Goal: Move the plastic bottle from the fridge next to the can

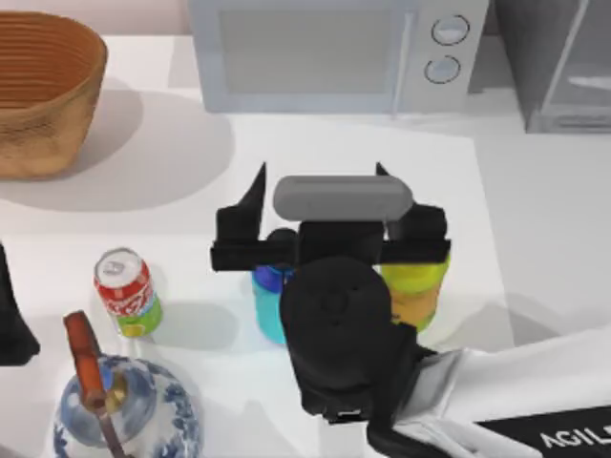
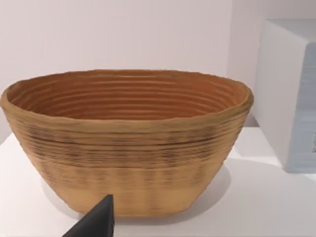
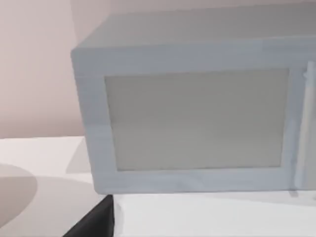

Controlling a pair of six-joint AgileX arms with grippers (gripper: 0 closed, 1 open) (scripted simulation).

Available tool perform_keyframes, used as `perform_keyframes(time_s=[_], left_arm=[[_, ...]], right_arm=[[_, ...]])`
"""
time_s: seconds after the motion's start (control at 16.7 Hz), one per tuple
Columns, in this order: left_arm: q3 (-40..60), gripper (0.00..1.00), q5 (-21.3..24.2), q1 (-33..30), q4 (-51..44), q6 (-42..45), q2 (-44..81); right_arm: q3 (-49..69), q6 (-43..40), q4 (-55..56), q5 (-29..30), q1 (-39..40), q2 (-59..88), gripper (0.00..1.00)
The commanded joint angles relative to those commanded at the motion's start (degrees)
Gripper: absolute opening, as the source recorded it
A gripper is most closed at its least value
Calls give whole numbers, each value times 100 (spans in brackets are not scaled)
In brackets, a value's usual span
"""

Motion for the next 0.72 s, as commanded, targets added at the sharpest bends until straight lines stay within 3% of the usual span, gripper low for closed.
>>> perform_keyframes(time_s=[0.72], left_arm=[[0, 100, 0, 0, 0, 0, 0]], right_arm=[[-2750, -624, -2930, -3959, -3885, -6961, 100]])
